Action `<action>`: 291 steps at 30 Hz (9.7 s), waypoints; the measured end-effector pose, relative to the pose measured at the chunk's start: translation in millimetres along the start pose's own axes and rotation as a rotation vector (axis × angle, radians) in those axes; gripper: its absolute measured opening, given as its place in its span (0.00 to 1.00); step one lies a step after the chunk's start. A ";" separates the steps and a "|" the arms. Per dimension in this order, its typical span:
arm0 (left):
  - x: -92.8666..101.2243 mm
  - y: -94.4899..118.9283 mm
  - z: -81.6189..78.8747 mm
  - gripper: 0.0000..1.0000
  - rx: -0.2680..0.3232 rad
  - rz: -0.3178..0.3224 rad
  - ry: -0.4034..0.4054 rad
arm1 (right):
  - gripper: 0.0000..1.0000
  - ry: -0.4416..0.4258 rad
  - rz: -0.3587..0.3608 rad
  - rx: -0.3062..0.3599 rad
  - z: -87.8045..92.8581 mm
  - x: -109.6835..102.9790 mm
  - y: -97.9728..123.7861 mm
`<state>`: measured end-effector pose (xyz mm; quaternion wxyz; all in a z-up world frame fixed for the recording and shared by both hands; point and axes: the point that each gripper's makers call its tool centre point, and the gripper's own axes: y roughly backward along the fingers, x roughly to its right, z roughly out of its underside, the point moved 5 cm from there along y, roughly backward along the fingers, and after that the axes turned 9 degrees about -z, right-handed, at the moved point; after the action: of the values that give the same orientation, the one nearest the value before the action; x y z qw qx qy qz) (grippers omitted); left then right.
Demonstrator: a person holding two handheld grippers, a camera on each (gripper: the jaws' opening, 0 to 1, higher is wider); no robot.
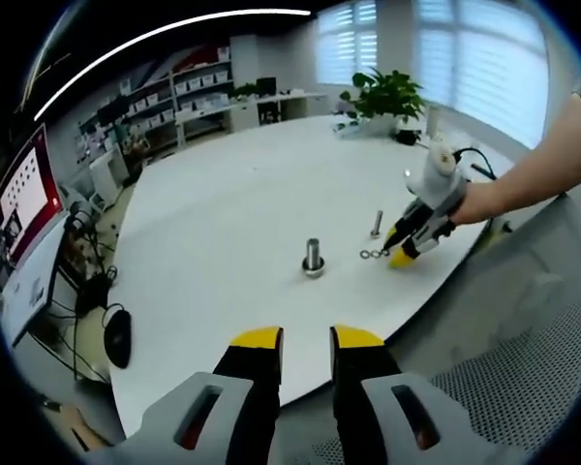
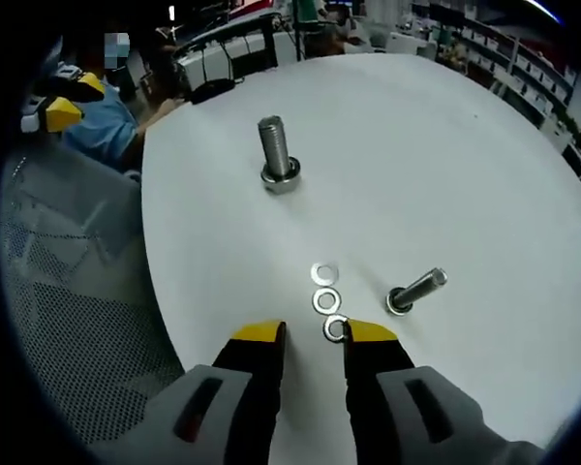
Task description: Place the washer onto the threaded stud by aligning its center hole with the stud, sliding it down to the base, and recovering from edge contact or off-axis alignment until the washer reaches the visible bottom stop.
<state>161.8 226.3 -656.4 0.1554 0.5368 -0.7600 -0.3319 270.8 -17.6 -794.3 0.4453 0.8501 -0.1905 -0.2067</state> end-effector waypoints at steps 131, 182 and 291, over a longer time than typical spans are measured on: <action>-7.2 -2.2 4.3 0.15 -0.032 -0.046 -0.017 | 0.14 0.131 0.016 -0.119 -27.0 48.4 28.3; -8.0 -2.1 4.6 0.15 -0.034 -0.054 -0.023 | 0.26 0.053 -0.023 -0.045 -6.8 3.5 -6.5; -12.6 -2.1 5.2 0.14 -0.036 -0.078 -0.015 | 0.14 0.082 0.047 -0.133 -25.0 47.9 14.4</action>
<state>165.0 239.2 -660.1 0.1461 0.5607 -0.7336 -0.3552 322.1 -32.6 -778.0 0.5129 0.8217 -0.1777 -0.1735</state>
